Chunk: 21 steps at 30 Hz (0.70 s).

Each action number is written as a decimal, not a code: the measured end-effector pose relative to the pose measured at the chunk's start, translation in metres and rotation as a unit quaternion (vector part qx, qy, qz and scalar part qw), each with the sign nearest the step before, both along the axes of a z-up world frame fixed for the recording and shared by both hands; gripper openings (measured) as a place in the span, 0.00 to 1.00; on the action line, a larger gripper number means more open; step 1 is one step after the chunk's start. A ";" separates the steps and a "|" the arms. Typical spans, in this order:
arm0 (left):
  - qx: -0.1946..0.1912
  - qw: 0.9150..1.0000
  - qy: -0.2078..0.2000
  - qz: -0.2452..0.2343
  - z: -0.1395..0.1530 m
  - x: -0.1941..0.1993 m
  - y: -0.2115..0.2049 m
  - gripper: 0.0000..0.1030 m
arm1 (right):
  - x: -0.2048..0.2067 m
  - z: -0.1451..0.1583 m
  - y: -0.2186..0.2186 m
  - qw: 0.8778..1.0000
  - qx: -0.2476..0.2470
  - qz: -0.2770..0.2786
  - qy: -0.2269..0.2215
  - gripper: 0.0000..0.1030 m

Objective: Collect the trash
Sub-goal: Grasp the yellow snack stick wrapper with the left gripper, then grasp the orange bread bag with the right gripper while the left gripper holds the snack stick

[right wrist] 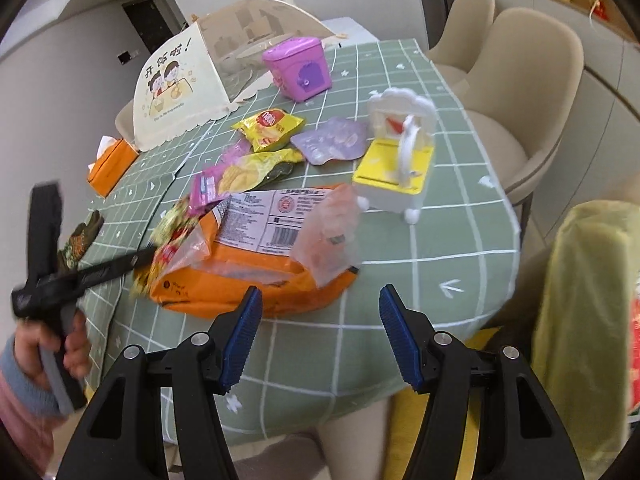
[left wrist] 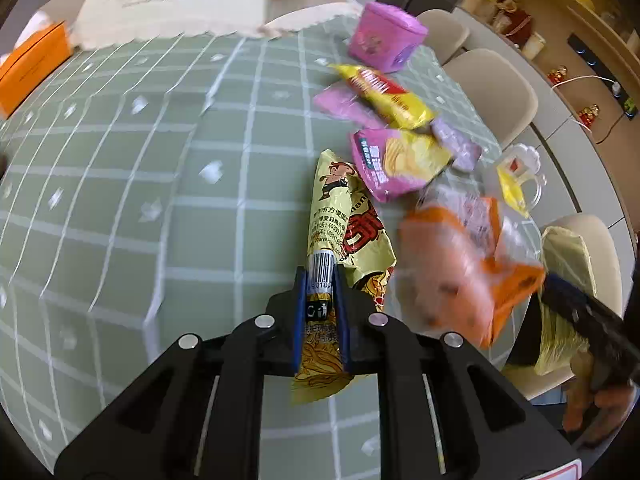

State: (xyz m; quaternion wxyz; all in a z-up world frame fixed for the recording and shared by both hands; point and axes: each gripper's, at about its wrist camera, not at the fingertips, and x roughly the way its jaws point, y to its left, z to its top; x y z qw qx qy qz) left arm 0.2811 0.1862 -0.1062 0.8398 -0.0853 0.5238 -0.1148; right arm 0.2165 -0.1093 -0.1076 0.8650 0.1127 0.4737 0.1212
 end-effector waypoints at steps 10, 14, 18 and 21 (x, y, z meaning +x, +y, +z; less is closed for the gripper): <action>-0.029 0.997 0.030 0.061 0.003 -0.033 0.039 0.12 | 0.030 -0.015 0.059 0.994 -0.033 0.102 0.015 0.56; -0.018 0.998 0.022 0.058 0.009 -0.040 0.039 0.12 | 0.018 -0.014 0.069 0.982 -0.105 0.156 -0.011 0.56; -0.028 0.998 0.018 0.061 0.013 -0.043 0.037 0.12 | 0.009 -0.011 0.055 0.967 -0.196 0.158 -0.043 0.56; -0.027 0.998 0.016 0.058 0.014 -0.043 0.033 0.12 | 0.010 -0.001 0.027 0.979 -0.165 0.113 -0.039 0.56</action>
